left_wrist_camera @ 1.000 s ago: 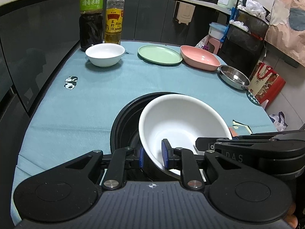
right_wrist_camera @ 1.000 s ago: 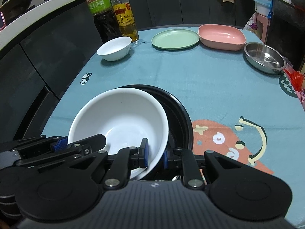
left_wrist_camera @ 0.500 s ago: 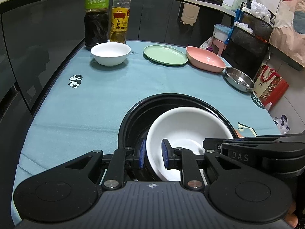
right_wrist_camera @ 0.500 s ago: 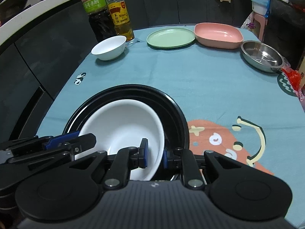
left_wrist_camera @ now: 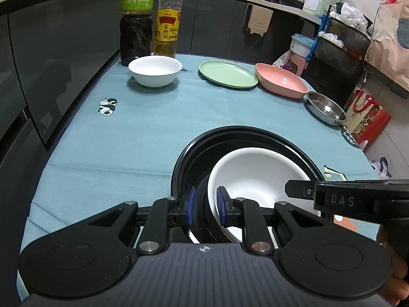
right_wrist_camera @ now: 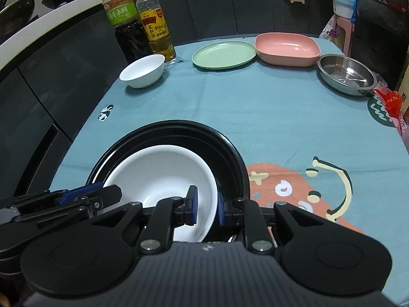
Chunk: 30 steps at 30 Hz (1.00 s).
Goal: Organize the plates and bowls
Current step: 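Open the right tool and move it to the small white bowl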
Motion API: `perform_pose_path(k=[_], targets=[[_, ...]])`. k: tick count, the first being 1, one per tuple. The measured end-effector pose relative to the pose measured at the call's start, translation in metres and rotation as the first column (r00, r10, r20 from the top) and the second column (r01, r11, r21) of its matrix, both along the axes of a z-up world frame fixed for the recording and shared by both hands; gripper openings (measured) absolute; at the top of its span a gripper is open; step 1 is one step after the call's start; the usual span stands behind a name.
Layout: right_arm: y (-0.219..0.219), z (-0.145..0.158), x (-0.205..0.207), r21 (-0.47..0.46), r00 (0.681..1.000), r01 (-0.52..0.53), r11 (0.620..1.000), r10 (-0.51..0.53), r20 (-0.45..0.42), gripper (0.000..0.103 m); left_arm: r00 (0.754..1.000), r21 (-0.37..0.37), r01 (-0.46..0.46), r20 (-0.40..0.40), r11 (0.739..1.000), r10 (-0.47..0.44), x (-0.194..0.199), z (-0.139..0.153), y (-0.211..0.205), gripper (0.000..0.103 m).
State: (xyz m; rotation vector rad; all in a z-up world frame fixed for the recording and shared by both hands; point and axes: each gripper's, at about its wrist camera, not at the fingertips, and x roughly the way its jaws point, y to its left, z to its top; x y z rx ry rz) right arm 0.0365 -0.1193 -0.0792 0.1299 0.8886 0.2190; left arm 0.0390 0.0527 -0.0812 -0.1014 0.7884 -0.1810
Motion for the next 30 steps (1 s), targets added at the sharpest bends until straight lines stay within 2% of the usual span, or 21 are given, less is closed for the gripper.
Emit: perform_pose_path(k=[4, 7, 12, 19, 30], targets=[[-0.006, 0.008, -0.001, 0.004, 0.999, 0.021, 1.0, -0.021, 0.03, 0.021, 1.0, -0.006, 0.006, 0.025, 1.0, -0.006, -0.004, 0.008, 0.002, 0.016], [-0.011, 0.014, 0.003, 0.027, 0.999, 0.028, 0.999, -0.03, 0.041, 0.022, 0.998, -0.022, 0.008, 0.059, 1.0, -0.007, -0.007, 0.018, 0.006, 0.017], [-0.01, 0.021, 0.012, 0.008, 0.997, 0.029, 1.0, -0.03, 0.066, 0.023, 0.995, -0.019, -0.023, 0.097, 1.0, 0.025, 0.002, 0.028, 0.013, 0.019], [-0.007, 0.031, 0.04, -0.02, 0.995, 0.02, 1.0, -0.018, 0.093, 0.023, 0.99, -0.021, -0.108, 0.091, 0.994, 0.109, 0.038, 0.029, 0.033, 0.019], [0.019, 0.039, 0.121, -0.059, 0.995, -0.055, 0.997, 0.06, 0.081, 0.024, 0.974, -0.028, -0.211, 0.081, 0.977, 0.213, 0.116, 0.028, 0.063, 0.021]])
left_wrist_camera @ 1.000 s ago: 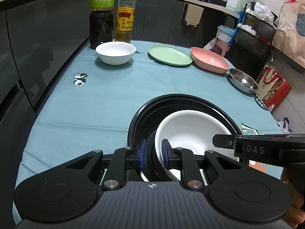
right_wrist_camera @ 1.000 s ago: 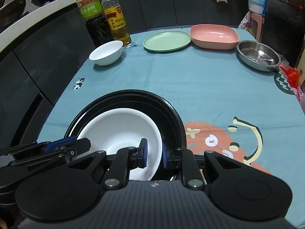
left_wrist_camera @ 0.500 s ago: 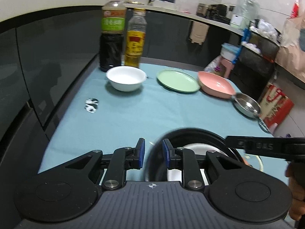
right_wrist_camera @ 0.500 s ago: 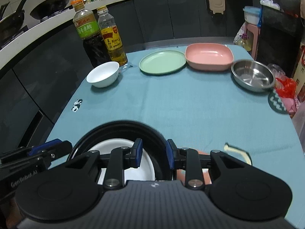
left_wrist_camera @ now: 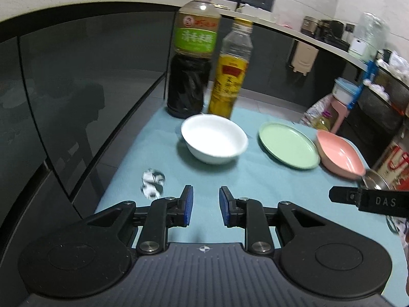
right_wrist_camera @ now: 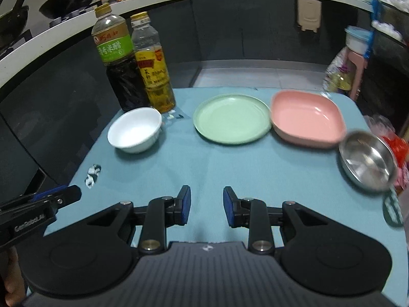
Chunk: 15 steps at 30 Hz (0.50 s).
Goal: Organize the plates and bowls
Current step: 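Open the right tool and move it to the small white bowl, then grasp the small white bowl's rim with the right tool and lift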
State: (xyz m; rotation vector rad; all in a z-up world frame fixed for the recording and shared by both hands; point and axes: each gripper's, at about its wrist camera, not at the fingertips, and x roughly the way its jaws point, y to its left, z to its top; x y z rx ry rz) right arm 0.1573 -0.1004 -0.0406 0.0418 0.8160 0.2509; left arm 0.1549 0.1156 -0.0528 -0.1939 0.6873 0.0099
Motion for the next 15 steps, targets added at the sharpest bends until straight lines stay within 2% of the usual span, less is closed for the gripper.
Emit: perform_pose_path(k=[8, 15], targets=[[0.026, -0.002, 0.053, 0.023, 0.998, -0.044, 0.999, 0.045, -0.034, 0.03, 0.998, -0.029, -0.069, -0.004, 0.997, 0.069, 0.057, -0.002, 0.022, 0.025], [0.051, -0.009, 0.086, 0.034, 0.995, -0.075, 0.997, 0.077, -0.067, 0.031, 0.997, -0.044, -0.08, -0.029, 0.996, 0.078, 0.086, -0.013, 0.033, 0.025]])
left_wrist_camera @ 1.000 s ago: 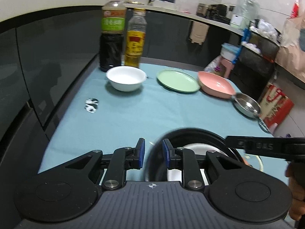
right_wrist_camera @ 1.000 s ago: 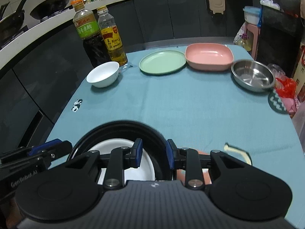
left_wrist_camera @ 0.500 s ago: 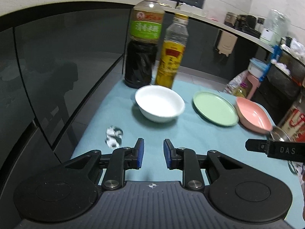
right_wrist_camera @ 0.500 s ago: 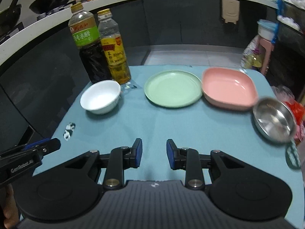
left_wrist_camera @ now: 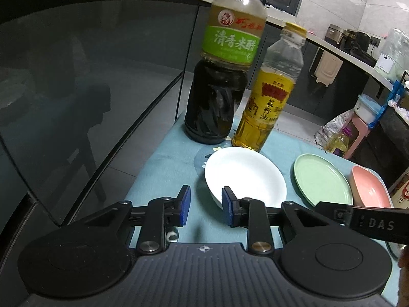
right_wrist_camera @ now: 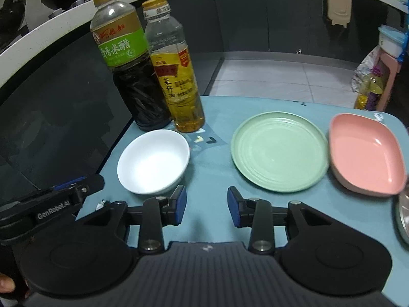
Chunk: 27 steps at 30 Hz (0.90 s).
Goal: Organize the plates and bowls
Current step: 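Grasp the small white bowl's rim with the right tool and lift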
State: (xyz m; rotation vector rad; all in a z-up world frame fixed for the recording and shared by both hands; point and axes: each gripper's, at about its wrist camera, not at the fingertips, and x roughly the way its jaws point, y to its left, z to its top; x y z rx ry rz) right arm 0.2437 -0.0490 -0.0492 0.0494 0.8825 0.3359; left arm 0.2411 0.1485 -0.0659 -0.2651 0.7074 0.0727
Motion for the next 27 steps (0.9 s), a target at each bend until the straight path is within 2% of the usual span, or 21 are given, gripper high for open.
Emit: perform_pose_path(k=[5, 12, 14, 20, 27], targets=[[0.01, -0.006, 0.021, 0.029, 0.999, -0.004, 1.0, 0.005, -0.035, 0.032, 1.0, -0.006, 0.01, 0.005, 1.0, -0.01, 0.017, -0.002, -0.002, 0.026], [0.013, -0.013, 0.039, 0.039, 0.999, 0.011, 0.999, -0.009, -0.042, 0.032, 0.999, 0.01, 0.031, -0.009, 0.999, -0.031, 0.039, -0.009, -0.009, 0.027], [0.014, -0.018, 0.043, 0.04, 0.998, 0.012, 0.999, -0.009, -0.055, 0.032, 0.999, 0.007, 0.04, -0.025, 0.999, -0.04, 0.042, -0.013, -0.01, 0.028], [0.018, -0.031, 0.057, 0.045, 0.996, 0.009, 0.999, -0.005, -0.087, 0.034, 0.999, 0.034, 0.042, -0.005, 0.999, -0.042, 0.046, -0.015, -0.013, 0.032], [0.023, -0.037, 0.066, 0.039, 0.996, 0.006, 0.999, -0.003, -0.089, 0.034, 0.998, 0.032, 0.039, -0.045, 0.999, -0.038, 0.055, -0.027, -0.015, 0.031]])
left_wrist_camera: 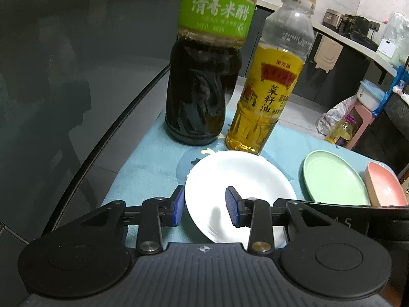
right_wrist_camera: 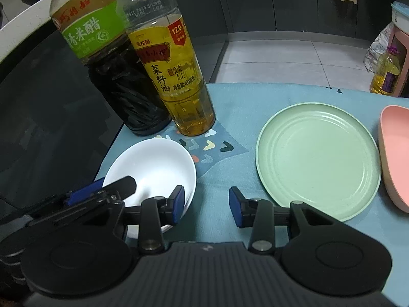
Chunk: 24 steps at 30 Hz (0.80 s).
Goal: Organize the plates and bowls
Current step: 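Grasp the small white bowl's rim with the right tool and lift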
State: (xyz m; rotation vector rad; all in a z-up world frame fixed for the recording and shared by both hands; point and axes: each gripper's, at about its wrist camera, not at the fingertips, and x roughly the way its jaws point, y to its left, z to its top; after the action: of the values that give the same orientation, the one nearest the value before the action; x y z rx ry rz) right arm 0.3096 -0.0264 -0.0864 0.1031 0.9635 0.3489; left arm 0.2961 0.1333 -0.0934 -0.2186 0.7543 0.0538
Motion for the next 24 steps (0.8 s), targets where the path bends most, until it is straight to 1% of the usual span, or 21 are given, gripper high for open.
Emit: perform_pose_path(k=[3, 4, 6, 8, 10, 13, 15, 17, 18, 19, 20, 21, 22, 24], targets=[[0.001, -0.004, 0.0, -0.002, 1.0, -0.004, 1.0, 0.004, 0.01, 0.034, 1.0, -0.015, 0.02, -0.016, 1.0, -0.02, 0.004, -0.006, 0.003, 0.03], [0.002, -0.004, 0.001, -0.002, 1.0, -0.008, 1.0, 0.008, 0.009, 0.032, 0.999, -0.036, 0.028, -0.032, 0.999, -0.029, 0.006, -0.008, 0.006, 0.03], [0.002, -0.005, 0.0, 0.003, 1.0, -0.017, 1.0, 0.017, 0.01, 0.03, 0.999, -0.106, 0.019, -0.046, 0.994, -0.024, 0.004, -0.008, 0.016, 0.03], [0.002, -0.004, -0.002, 0.0, 1.0, -0.024, 1.0, 0.024, 0.016, 0.029, 0.999, -0.154, -0.009, -0.032, 0.988, 0.004, 0.0, -0.005, 0.026, 0.03], [0.003, -0.004, -0.003, 0.0, 0.999, -0.033, 0.999, 0.033, 0.022, 0.027, 1.0, -0.179, -0.028, -0.006, 0.983, 0.028, -0.004, 0.002, 0.033, 0.03], [0.004, -0.005, -0.003, 0.002, 0.999, -0.038, 0.999, 0.038, 0.025, 0.027, 0.999, -0.215, -0.022, 0.044, 0.976, 0.032, -0.01, 0.011, 0.036, 0.032], [0.004, -0.007, -0.001, 0.01, 0.999, -0.041, 0.999, 0.041, 0.018, 0.026, 0.999, -0.198, 0.0, 0.046, 0.98, 0.009, -0.008, 0.011, 0.031, 0.032], [0.003, -0.008, -0.002, 0.021, 0.999, -0.046, 0.999, 0.046, 0.01, 0.019, 1.0, -0.172, -0.004, 0.006, 0.985, 0.005, -0.004, 0.005, 0.025, 0.031], [0.003, -0.008, -0.002, 0.025, 0.999, -0.051, 0.998, 0.051, 0.005, 0.017, 1.0, -0.169, -0.002, -0.02, 0.986, -0.001, -0.001, 0.0, 0.024, 0.031], [0.004, -0.007, -0.002, 0.028, 0.998, -0.058, 0.998, 0.058, 0.004, 0.012, 0.999, -0.173, 0.004, -0.042, 0.985, -0.011, 0.001, -0.005, 0.024, 0.029], [0.004, -0.007, -0.003, 0.029, 0.998, -0.064, 0.997, 0.064, 0.003, 0.008, 0.998, -0.18, 0.012, -0.063, 0.984, -0.024, 0.003, -0.01, 0.023, 0.021], [0.005, -0.007, -0.003, 0.031, 0.998, -0.07, 0.997, 0.07, 0.003, 0.006, 0.996, -0.191, 0.027, -0.082, 0.981, -0.044, 0.005, -0.015, 0.023, 0.016], [0.006, -0.007, -0.004, 0.033, 0.997, -0.074, 0.997, 0.074, 0.004, 0.005, 0.994, -0.19, 0.031, -0.094, 0.981, -0.05, 0.006, -0.017, 0.022, 0.015], [0.006, -0.005, -0.006, 0.033, 0.997, -0.08, 0.996, 0.08, 0.008, 0.005, 0.995, -0.174, 0.037, -0.09, 0.984, -0.053, 0.002, -0.016, 0.02, 0.015]])
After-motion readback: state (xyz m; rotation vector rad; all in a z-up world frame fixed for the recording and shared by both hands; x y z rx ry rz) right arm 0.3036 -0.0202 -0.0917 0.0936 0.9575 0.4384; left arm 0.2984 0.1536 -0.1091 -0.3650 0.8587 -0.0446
